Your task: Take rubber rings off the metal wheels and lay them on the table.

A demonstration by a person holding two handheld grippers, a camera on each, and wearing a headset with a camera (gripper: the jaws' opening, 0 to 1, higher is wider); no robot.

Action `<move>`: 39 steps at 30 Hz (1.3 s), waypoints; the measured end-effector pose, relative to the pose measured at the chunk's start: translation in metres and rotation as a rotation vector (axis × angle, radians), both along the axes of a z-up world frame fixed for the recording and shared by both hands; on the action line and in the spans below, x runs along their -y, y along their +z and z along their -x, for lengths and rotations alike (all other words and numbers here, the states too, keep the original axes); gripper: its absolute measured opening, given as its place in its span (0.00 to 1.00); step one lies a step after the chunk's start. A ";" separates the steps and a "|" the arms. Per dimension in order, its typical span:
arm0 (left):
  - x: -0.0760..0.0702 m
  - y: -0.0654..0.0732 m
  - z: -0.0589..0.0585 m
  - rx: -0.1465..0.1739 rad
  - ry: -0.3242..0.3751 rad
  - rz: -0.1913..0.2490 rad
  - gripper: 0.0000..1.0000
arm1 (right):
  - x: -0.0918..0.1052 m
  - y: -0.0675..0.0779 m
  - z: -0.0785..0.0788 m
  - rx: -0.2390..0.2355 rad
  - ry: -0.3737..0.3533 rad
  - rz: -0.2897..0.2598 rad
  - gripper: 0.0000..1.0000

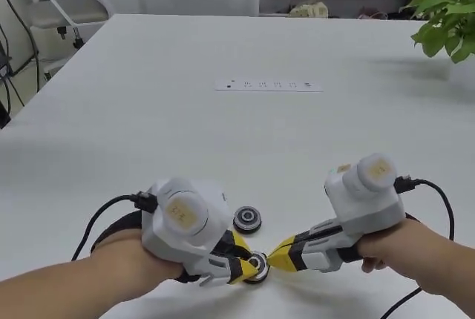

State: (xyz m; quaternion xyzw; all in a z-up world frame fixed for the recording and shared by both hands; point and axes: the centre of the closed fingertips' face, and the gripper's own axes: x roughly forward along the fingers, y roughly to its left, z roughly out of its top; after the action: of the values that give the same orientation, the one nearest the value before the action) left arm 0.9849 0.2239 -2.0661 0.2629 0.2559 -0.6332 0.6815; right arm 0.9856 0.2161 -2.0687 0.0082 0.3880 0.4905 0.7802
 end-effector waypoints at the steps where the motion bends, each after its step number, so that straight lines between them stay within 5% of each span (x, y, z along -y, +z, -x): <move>1: 0.000 0.000 0.000 0.000 0.000 0.000 0.07 | -0.001 0.001 0.000 -0.001 0.002 -0.005 0.00; 29: 0.000 0.000 0.001 -0.004 0.005 -0.002 0.07 | -0.014 0.005 0.006 0.019 0.047 -0.034 0.00; 31: 0.001 0.000 0.001 -0.002 0.006 -0.001 0.07 | -0.023 0.011 0.014 -0.014 0.076 -0.087 0.00; 32: 0.000 0.000 0.001 -0.003 0.003 -0.004 0.07 | -0.017 0.007 0.015 0.002 0.092 -0.045 0.00; 39: 0.001 0.000 0.000 0.000 0.007 0.007 0.07 | -0.015 0.002 0.013 0.019 0.080 -0.048 0.00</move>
State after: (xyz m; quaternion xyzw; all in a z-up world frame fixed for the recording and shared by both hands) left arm 0.9844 0.2231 -2.0661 0.2597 0.2546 -0.6316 0.6847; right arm 0.9729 0.2314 -2.0664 0.0068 0.3685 0.5305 0.7633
